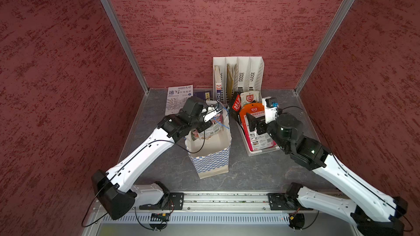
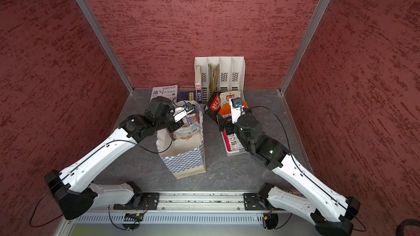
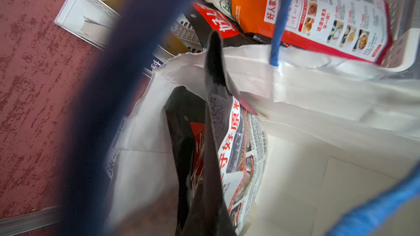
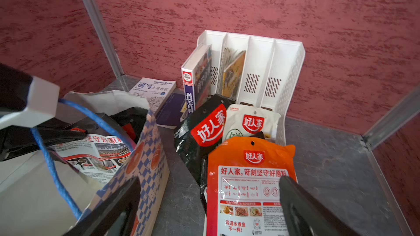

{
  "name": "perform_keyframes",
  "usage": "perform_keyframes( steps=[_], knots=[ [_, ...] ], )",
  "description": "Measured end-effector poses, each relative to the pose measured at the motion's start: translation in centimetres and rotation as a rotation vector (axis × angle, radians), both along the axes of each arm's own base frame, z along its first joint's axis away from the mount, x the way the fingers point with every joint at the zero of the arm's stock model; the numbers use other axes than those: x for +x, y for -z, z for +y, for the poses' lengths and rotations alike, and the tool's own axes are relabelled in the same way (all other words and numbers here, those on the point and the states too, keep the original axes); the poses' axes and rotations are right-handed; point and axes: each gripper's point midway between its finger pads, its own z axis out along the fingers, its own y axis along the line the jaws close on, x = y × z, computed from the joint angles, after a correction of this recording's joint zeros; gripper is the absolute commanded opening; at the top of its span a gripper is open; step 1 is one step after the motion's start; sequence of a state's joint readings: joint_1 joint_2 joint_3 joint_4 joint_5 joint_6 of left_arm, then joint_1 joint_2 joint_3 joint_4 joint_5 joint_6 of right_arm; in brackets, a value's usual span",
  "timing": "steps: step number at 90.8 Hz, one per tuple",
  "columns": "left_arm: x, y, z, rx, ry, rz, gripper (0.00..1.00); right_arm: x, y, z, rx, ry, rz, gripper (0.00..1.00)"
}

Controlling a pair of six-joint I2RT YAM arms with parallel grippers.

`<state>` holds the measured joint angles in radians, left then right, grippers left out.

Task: Place the condiment packets inside the bag
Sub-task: Place the condiment packet in the paper bag.

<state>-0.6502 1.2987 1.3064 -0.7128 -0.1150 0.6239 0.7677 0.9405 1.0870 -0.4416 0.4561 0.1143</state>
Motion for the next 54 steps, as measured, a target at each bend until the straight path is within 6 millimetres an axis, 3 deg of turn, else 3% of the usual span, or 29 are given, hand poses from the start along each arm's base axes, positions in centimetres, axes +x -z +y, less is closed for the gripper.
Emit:
perform_keyframes(
  steps=[19, 39, 43, 47, 54],
  knots=[
    [2.3, 2.5, 0.9, 0.027, -0.035, 0.013, 0.0, 1.4, 3.6, -3.7, 0.048, 0.132, 0.098, 0.99],
    [3.5, 3.3, 0.7, 0.027, -0.009, -0.003, 0.0, 2.1, 7.1, -3.5, 0.059, 0.125, 0.203, 0.98],
    [3.8, 3.7, 0.6, 0.036, -0.008, 0.0, 0.09, 2.3, 7.6, -3.3, 0.06, 0.118, 0.221, 0.99],
    [4.1, 4.3, 0.6, 0.047, -0.012, 0.004, 0.3, 2.5, 8.2, -3.2, 0.061, 0.118, 0.24, 0.98],
    [4.9, 5.1, 0.6, 0.074, -0.027, 0.004, 0.53, 3.0, 9.5, -2.7, 0.057, 0.113, 0.282, 0.99]
  ],
)
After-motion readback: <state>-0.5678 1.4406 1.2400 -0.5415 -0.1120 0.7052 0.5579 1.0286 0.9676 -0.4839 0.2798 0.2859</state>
